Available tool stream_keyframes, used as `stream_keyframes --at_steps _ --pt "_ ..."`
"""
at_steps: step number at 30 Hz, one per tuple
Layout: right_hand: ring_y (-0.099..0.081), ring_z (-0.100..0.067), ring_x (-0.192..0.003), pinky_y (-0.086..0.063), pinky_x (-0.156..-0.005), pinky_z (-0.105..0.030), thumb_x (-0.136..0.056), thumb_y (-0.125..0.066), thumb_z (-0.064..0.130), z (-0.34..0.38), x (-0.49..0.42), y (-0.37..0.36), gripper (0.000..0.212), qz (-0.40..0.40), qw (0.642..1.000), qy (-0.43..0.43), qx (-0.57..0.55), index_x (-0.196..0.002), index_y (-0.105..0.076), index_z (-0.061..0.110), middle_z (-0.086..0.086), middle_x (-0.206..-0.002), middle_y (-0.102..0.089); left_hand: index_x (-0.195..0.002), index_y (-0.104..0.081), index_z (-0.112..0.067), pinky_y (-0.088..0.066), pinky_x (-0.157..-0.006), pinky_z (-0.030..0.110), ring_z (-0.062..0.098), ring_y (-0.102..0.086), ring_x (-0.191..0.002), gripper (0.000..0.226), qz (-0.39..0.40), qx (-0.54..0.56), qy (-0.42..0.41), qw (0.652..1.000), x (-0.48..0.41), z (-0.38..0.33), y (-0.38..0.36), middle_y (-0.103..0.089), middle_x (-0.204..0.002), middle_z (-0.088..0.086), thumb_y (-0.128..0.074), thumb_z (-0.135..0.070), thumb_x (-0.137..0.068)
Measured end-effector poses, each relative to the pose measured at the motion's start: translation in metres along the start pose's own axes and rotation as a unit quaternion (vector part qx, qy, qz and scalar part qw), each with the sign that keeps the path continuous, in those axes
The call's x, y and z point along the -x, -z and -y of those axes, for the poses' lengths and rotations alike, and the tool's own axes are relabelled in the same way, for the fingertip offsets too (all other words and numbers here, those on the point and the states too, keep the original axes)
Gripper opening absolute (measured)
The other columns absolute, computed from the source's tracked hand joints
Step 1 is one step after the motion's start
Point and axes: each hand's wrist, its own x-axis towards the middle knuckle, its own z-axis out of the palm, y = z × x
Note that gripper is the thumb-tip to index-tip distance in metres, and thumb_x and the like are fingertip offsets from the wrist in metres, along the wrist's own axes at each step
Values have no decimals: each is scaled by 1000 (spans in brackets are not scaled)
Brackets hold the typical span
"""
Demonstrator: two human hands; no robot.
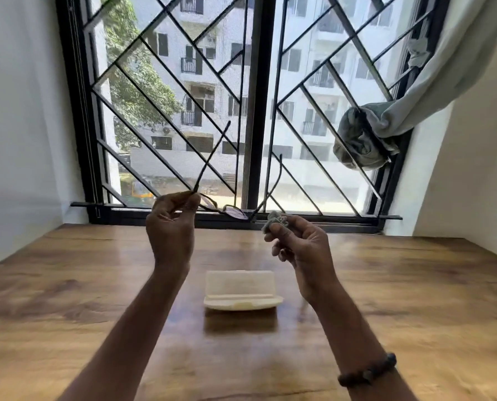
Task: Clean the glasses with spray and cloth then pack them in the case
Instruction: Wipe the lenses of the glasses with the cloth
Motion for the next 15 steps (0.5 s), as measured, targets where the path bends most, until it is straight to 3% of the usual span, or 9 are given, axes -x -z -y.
stream_keyframes --at_steps 2,4,7,9,11,13,15 --pt "-54 -16 -55 -37 -51 -21 -86 -71 9 0 3 -5 23 29 998 -16 -50 -107 -70 0 -10 -78 -72 -97 -76 -24 -56 -74 29 9 -66 -86 10 11 -91 -137 986 7 -5 -1 -67 -95 -4 -79 -20 -88" --pt "-55 -15 -57 -38 -53 -21 -81 -72 14 0 6 -10 27 56 995 -26 -82 -107 -72 5 -9 -82 -73 -99 -77 -14 -57 -72 23 17 -67 -92 9 35 -120 -223 967 18 -10 -5 -64 -99 -2 -78 -15 -90" --pt "-56 -13 -60 -39 -58 -23 -80 -72 15 -3 7 -14 22 74 990 -37 -117 -102 -75 13 -8 -87 -75 -96 -77 -6 -60 -70 37 27 -65 -95 6 72 -144 -292 943 34 -14 -13 -65 -101 3 -77 -9 -91" --pt "-56 -12 -60 -40 -59 -23 -81 -71 13 -4 8 -16 19 78 985 -45 -146 -99 -76 15 -7 -87 -75 -96 -77 -6 -58 -77 44 27 -64 -97 4 94 -166 -329 925 44 -14 -18 -67 -100 5 -76 -9 -92" --pt "-56 -11 -60 -41 -58 -21 -81 -70 10 -4 8 -16 17 82 982 -45 -166 -96 -76 16 -6 -84 -74 -96 -76 -8 -50 -91 31 26 -63 -96 4 114 -195 -367 902 53 -16 -21 -69 -98 8 -74 -9 -93" --pt "-55 -12 -60 -41 -58 -21 -80 -70 9 -4 8 -16 18 75 984 -32 -159 -97 -75 14 -6 -79 -71 -97 -76 -7 -38 -95 18 25 -61 -95 5 126 -222 -392 884 57 -18 -22 -69 -97 10 -72 -10 -94" --pt "-53 -14 -61 -39 -56 -21 -77 -72 8 -6 8 -17 22 57 989 -13 -138 -98 -76 12 -7 -75 -70 -95 -76 -5 -36 -98 14 27 -62 -95 7 137 -246 -409 868 57 -17 -21 -70 -98 12 -71 -10 -95"
